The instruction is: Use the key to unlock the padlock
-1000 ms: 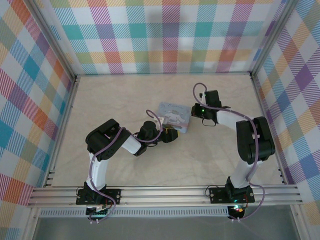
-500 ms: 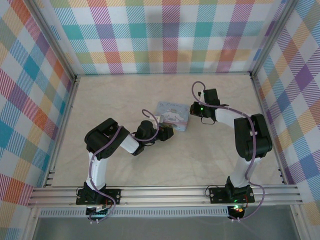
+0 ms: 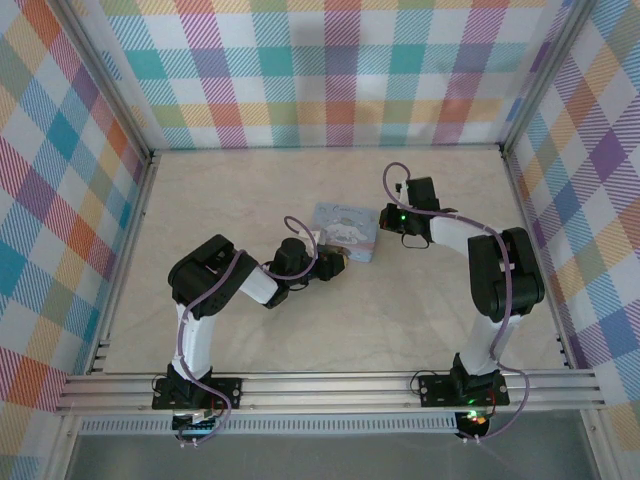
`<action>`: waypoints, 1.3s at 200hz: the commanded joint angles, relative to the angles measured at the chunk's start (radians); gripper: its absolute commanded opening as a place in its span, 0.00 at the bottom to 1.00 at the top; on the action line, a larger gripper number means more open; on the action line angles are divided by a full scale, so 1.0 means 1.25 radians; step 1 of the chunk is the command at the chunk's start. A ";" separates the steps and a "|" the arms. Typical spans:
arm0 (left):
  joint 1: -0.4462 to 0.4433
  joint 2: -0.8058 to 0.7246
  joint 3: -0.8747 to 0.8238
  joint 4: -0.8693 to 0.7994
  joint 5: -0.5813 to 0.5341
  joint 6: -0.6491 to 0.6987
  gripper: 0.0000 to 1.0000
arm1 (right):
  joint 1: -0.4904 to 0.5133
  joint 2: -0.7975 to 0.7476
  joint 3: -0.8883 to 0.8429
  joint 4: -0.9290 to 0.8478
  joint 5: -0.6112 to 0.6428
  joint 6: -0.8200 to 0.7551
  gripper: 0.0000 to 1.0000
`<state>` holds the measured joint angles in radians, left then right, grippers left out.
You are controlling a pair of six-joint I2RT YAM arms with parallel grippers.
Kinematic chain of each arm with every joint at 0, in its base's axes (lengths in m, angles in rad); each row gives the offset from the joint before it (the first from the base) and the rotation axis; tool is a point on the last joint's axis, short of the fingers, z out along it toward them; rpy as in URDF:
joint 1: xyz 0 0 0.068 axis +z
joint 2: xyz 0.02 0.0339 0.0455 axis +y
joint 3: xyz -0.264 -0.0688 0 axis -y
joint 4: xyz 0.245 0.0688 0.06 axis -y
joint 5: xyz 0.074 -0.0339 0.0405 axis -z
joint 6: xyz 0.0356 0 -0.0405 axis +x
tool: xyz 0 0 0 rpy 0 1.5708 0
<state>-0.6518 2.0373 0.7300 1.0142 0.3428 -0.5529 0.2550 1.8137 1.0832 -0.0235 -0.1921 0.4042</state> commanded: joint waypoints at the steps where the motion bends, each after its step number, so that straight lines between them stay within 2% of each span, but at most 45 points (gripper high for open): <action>1: 0.005 0.017 -0.005 -0.127 -0.004 0.024 0.24 | 0.011 0.001 0.023 0.006 -0.021 0.005 0.00; 31: 0.005 0.018 -0.001 -0.151 -0.007 0.032 0.25 | 0.013 0.005 0.029 0.006 -0.024 0.006 0.00; 64: 0.005 0.021 0.005 -0.169 -0.018 0.031 0.36 | 0.017 0.012 0.038 0.005 -0.028 0.006 0.00; 99: 0.002 0.036 0.022 -0.169 -0.005 0.022 0.38 | 0.022 0.018 0.039 0.009 -0.028 0.009 0.00; 115: 0.003 0.038 0.021 -0.170 -0.008 0.021 0.36 | 0.022 0.020 0.038 0.011 -0.028 0.010 0.00; 164: 0.002 0.039 0.015 -0.188 -0.013 0.029 0.20 | 0.023 0.024 0.039 0.015 -0.029 0.010 0.00; 211: 0.007 0.036 0.018 -0.209 0.004 0.036 0.09 | 0.023 0.022 0.039 0.016 -0.032 0.010 0.00; 260: 0.012 0.020 0.029 -0.275 0.076 0.044 0.09 | 0.023 0.058 0.081 0.003 -0.047 -0.001 0.00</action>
<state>-0.6441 2.0315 0.7780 0.9096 0.3847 -0.5194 0.2756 1.8435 1.1275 -0.0170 -0.2123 0.4072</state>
